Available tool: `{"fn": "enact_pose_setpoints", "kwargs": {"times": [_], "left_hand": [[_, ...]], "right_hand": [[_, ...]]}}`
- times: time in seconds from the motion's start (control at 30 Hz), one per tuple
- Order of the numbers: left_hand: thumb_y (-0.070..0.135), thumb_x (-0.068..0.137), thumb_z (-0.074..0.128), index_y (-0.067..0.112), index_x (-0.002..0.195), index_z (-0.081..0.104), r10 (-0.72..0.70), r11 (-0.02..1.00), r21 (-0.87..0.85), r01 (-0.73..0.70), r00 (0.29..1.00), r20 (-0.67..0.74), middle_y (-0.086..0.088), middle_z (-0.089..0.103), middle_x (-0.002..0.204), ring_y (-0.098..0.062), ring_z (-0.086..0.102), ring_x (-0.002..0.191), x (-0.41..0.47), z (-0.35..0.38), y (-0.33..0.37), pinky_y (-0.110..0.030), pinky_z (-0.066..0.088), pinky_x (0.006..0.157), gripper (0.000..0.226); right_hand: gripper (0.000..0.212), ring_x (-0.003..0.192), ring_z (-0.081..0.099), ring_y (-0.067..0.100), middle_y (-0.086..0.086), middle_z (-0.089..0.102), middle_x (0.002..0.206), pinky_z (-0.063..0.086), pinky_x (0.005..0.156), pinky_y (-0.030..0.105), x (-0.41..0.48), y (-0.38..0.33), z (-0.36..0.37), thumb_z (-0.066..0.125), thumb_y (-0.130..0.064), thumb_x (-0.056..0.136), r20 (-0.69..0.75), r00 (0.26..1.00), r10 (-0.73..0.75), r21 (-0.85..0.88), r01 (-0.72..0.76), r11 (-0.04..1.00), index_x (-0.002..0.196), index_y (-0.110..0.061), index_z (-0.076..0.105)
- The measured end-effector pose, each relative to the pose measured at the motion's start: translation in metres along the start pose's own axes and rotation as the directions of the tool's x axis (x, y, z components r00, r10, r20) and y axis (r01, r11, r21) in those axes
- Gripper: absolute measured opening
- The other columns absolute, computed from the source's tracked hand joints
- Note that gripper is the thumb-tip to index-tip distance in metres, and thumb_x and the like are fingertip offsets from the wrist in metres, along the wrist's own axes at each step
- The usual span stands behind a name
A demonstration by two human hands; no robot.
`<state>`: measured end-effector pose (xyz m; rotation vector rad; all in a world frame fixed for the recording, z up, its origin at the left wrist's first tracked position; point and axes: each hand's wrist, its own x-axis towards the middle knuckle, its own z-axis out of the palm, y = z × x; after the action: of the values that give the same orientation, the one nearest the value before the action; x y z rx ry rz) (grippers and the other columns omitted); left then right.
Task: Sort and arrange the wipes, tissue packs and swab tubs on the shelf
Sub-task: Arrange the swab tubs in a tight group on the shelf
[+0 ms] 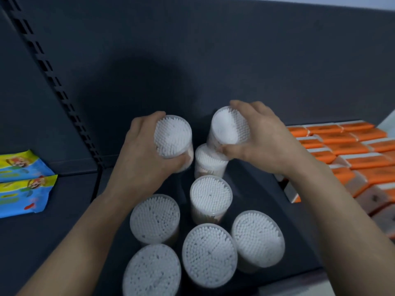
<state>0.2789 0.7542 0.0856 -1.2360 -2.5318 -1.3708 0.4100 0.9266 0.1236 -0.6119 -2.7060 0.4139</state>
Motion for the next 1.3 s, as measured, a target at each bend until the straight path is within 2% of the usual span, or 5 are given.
{"fn": "enact_pose_setpoints", "kwargs": {"times": [0.2, 0.57, 0.87, 1.0, 1.3], "left_hand": [[0.039, 0.061, 0.076, 0.032, 0.136, 0.033, 0.051, 0.999, -0.01, -0.051, 0.999, -0.002, 0.021, 0.027, 0.123, 0.005, 0.031, 0.11, -0.012, -0.001, 0.018, -0.006, 0.029, 0.076, 0.086], [0.042, 0.059, 0.074, 0.03, 0.132, 0.038, 0.095, 0.995, -0.006, -0.095, 0.994, -0.049, 0.018, 0.031, 0.12, 0.009, 0.032, 0.104, -0.067, -0.008, 0.062, 0.006, 0.028, 0.079, 0.082], [0.041, 0.06, 0.074, 0.028, 0.133, 0.039, 0.042, 0.996, 0.08, -0.027, 0.981, -0.189, 0.017, 0.033, 0.121, 0.009, 0.031, 0.107, -0.164, 0.026, 0.135, 0.009, 0.02, 0.083, 0.082], [0.041, 0.06, 0.074, 0.031, 0.132, 0.038, -0.034, 0.991, 0.119, 0.058, 0.981, -0.191, 0.02, 0.033, 0.117, 0.006, 0.032, 0.106, -0.203, 0.042, 0.148, 0.002, 0.027, 0.078, 0.081], [0.034, 0.067, 0.078, 0.025, 0.138, 0.034, -0.226, 0.958, 0.149, 0.244, 0.966, -0.126, 0.016, 0.032, 0.122, -0.004, 0.033, 0.116, -0.253, 0.061, 0.125, -0.023, 0.029, 0.091, 0.084]], "right_hand": [[0.092, 0.129, 0.032, 0.018, 0.001, 0.037, 0.136, 0.026, 0.096, 0.021, -0.02, 0.002, -0.01, 0.071, -0.049, 0.068, -0.004, 1.0, 0.016, 0.004, -0.016, 1.0, 0.145, -0.025, 0.026], [0.091, 0.127, 0.032, 0.022, 0.004, 0.037, 0.136, 0.022, 0.095, 0.018, -0.085, 0.006, -0.026, 0.074, -0.045, 0.068, -0.083, 0.997, 0.01, -0.008, -0.011, 1.0, 0.144, -0.024, 0.028], [0.089, 0.127, 0.032, 0.018, 0.0, 0.038, 0.134, 0.019, 0.087, 0.015, -0.16, 0.044, -0.059, 0.07, -0.048, 0.067, -0.027, 0.99, -0.142, 0.01, 0.142, 0.99, 0.143, -0.026, 0.03], [0.086, 0.126, 0.032, 0.015, -0.002, 0.038, 0.131, 0.013, 0.08, 0.012, -0.193, 0.056, -0.058, 0.071, -0.049, 0.069, 0.051, 0.981, -0.186, 0.061, 0.183, 0.981, 0.142, -0.028, 0.031], [0.083, 0.12, 0.033, 0.018, -0.001, 0.037, 0.126, 0.033, 0.093, 0.027, -0.23, 0.054, -0.029, 0.068, -0.048, 0.07, 0.26, 0.941, -0.217, 0.148, 0.184, 0.972, 0.14, -0.026, 0.029]]}}
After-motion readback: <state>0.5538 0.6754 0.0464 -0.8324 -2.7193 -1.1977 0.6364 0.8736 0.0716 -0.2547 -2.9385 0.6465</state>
